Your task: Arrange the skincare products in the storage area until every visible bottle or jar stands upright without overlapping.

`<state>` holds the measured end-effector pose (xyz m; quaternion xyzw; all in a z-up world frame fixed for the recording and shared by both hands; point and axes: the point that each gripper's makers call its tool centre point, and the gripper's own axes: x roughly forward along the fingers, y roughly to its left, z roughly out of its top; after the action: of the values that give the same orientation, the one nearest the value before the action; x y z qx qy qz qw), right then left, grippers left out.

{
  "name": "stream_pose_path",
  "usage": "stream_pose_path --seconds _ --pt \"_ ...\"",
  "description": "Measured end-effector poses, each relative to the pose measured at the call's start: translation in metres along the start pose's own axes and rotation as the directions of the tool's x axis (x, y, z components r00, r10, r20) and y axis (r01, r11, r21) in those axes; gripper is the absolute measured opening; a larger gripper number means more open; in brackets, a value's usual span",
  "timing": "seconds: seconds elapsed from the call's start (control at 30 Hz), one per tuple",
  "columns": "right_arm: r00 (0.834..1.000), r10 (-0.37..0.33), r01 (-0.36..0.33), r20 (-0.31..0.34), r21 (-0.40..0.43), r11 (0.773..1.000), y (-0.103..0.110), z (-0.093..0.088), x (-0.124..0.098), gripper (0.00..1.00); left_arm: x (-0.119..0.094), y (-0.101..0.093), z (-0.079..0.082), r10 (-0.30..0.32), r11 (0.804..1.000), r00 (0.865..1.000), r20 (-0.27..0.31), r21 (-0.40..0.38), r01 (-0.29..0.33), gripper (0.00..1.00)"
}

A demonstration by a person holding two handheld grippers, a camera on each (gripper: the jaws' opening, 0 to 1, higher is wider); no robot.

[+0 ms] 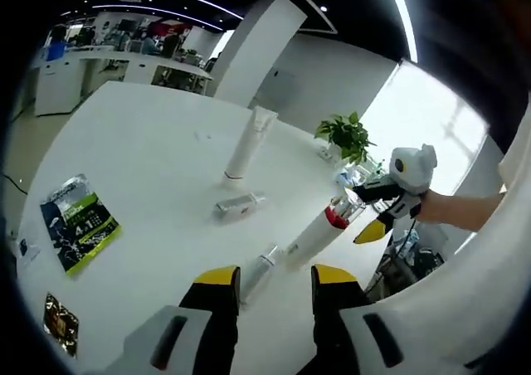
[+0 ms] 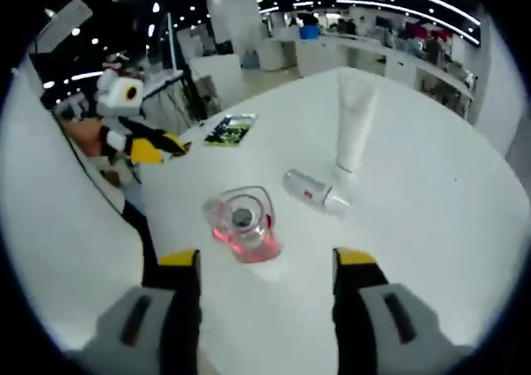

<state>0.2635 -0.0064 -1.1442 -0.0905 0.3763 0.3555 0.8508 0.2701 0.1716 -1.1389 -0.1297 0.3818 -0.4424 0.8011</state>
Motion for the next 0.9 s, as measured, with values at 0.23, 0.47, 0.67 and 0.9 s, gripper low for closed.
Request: stream_pose_path --seconds 0.23,0.47,0.67,0.9 --pt "0.996 0.048 -0.053 0.074 0.077 0.996 0.01 -0.021 0.051 0.46 -0.006 -0.001 -0.012 0.017 1.0 1.0 -0.023 -0.004 -0.017 0.35" --pt "0.974 0.074 -0.094 0.214 0.088 0.992 0.011 -0.007 0.06 0.42 -0.018 0.005 -0.021 0.053 0.999 0.998 -0.027 -0.01 -0.053 0.34" --pt "0.971 0.09 -0.101 0.22 0.036 0.994 0.009 -0.003 0.065 0.36 -0.025 0.013 -0.021 0.084 0.996 0.996 -0.019 -0.01 -0.084 0.33" --pt "0.967 0.106 -0.108 0.231 -0.004 0.994 0.008 0.003 0.07 0.35 -0.024 0.009 -0.018 0.068 0.998 0.997 -0.033 0.021 -0.067 0.33"
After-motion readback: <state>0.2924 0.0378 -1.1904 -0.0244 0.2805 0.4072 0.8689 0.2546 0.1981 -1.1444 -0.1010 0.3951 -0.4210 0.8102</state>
